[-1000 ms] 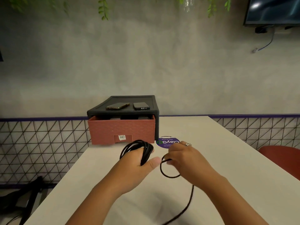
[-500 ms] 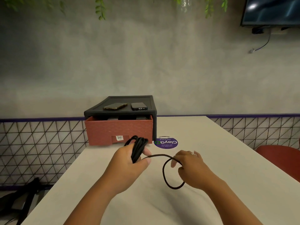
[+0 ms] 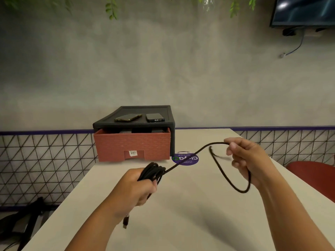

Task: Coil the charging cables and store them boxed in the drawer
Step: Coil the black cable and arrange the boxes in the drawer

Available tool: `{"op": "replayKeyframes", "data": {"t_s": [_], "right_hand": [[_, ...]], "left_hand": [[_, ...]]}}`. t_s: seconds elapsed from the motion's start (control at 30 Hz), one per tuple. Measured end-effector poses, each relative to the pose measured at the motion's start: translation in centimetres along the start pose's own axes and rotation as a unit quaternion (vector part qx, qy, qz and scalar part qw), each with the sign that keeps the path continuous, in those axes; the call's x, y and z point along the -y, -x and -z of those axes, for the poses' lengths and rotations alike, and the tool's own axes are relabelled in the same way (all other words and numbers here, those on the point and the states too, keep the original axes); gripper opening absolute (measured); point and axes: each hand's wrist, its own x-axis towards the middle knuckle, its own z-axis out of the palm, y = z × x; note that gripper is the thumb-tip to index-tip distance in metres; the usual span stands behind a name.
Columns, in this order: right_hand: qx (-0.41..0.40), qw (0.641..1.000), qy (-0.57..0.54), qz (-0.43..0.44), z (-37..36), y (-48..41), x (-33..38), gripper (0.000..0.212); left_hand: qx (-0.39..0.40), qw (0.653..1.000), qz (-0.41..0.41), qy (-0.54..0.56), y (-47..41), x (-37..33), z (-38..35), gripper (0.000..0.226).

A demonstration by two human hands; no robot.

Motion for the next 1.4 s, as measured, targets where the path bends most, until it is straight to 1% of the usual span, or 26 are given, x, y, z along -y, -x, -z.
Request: {"op": "replayKeyframes", "data": {"t_s": [0.03, 0.07, 0.13, 0.17, 0.2, 0.23, 0.27, 0.37, 0.4, 0.43, 0.5, 0.6, 0.63, 0.7, 0.77, 0.8, 0.87, 0.9, 0.97, 1.07, 1.1, 1.17, 1.23, 1.27, 1.37, 1.4], "right_hand": [[0.000, 1.000, -0.006, -0.003, 0.4, -0.1, -0.1, 0.041], [-0.013, 1.000, 0.009, -0.006, 0.4, -0.1, -0.2, 0.042], [-0.038, 0.995, 0.092, 0.000, 0.0, -0.1, -0.7, 0.021], [-0.058, 0.985, 0.161, 0.012, -0.5, -0.2, -1.1, 0.016], [-0.081, 0.971, 0.223, 0.034, -0.9, -0.4, -1.5, 0.019], [-0.096, 0.955, 0.274, 0.059, -1.3, -0.6, -1.9, 0.022], [-0.112, 0.938, 0.317, 0.082, -1.6, -0.8, -2.2, 0.028], [-0.138, 0.874, 0.448, 0.131, -2.2, -1.4, -2.7, 0.045], [-0.139, 0.854, 0.481, 0.142, -2.2, -1.6, -2.8, 0.048], [-0.136, 0.836, 0.508, 0.152, -2.4, -1.8, -2.8, 0.049], [-0.123, 0.807, 0.551, 0.174, -2.7, -2.2, -2.6, 0.045], [-0.091, 0.776, 0.600, 0.172, -3.4, -2.6, -2.5, 0.038], [-0.069, 0.771, 0.613, 0.161, -3.8, -2.6, -2.6, 0.037], [0.004, 0.756, 0.641, 0.137, -4.7, -2.2, -3.4, 0.033], [0.085, 0.734, 0.661, 0.135, -5.9, -1.1, -4.5, 0.032], [0.110, 0.725, 0.666, 0.135, -6.6, -0.3, -4.8, 0.031], [0.145, 0.714, 0.673, 0.129, -7.7, 1.0, -5.2, 0.030], [0.165, 0.710, 0.673, 0.129, -8.3, 1.6, -5.4, 0.030], [0.209, 0.717, 0.653, 0.124, -9.5, 2.9, -5.4, 0.028], [0.255, 0.756, 0.592, 0.112, -10.7, 4.6, -4.9, 0.030], [0.263, 0.767, 0.575, 0.110, -10.8, 4.9, -4.6, 0.032], [0.289, 0.784, 0.540, 0.105, -10.9, 5.2, -3.8, 0.034], [0.330, 0.799, 0.497, 0.074, -10.8, 5.2, -3.1, 0.037], [0.345, 0.809, 0.474, 0.046, -10.6, 5.1, -2.6, 0.038], [0.340, 0.863, 0.371, -0.034, -9.8, 4.2, -1.2, 0.037], [0.331, 0.886, 0.321, -0.054, -9.5, 4.1, -0.7, 0.036]], "left_hand": [[0.022, 0.997, 0.004, 0.070, 0.1, 0.0, 0.1, 0.015], [0.047, 0.990, -0.002, 0.135, 0.1, 0.2, 0.3, 0.016], [0.128, 0.957, -0.017, 0.258, -0.2, 0.5, 0.5, 0.014], [0.190, 0.927, -0.021, 0.322, -0.5, 0.6, 0.4, 0.014], [0.247, 0.892, -0.030, 0.378, -0.9, 0.5, 0.1, 0.017], [0.260, 0.874, -0.040, 0.409, -1.0, 0.1, -0.1, 0.021], [0.258, 0.867, -0.044, 0.425, -1.0, -0.3, -0.1, 0.024], [0.296, 0.832, -0.068, 0.465, -1.3, -1.2, -0.6, 0.026], [0.296, 0.827, -0.080, 0.471, -1.3, -1.4, -0.6, 0.028], [0.285, 0.830, -0.086, 0.472, -1.4, -1.7, -0.5, 0.033], [0.263, 0.836, -0.084, 0.474, -1.5, -2.3, -0.2, 0.042], [0.241, 0.833, -0.096, 0.489, -2.5, -3.1, 0.1, 0.047], [0.222, 0.834, -0.110, 0.493, -3.0, -3.3, 0.4, 0.048], [0.183, 0.841, -0.135, 0.490, -4.1, -4.0, 1.2, 0.047], [0.174, 0.838, -0.163, 0.491, -5.2, -5.0, 1.7, 0.046], [0.163, 0.838, -0.177, 0.491, -5.7, -5.3, 1.5, 0.048], [0.107, 0.844, -0.165, 0.499, -6.3, -5.6, 1.3, 0.060], [0.067, 0.854, -0.158, 0.491, -6.5, -5.8, 1.3, 0.062], [0.012, 0.884, -0.134, 0.448, -6.8, -6.2, 0.6, 0.052], [-0.043, 0.936, -0.097, 0.335, -7.1, -5.4, -0.6, 0.019], [-0.065, 0.952, -0.094, 0.283, -7.1, -5.0, -1.1, 0.014], [-0.094, 0.982, -0.096, 0.136, -7.0, -3.8, -1.6, 0.021], [-0.096, 0.991, -0.087, -0.019, -6.9, -3.1, -1.8, 0.021], [-0.087, 0.990, -0.080, -0.072, -6.9, -2.7, -1.7, 0.018], [-0.049, 0.983, -0.067, -0.164, -6.9, -2.1, -1.4, 0.007], [-0.035, 0.981, -0.057, -0.181, -6.9, -2.1, -1.4, 0.013]]}}
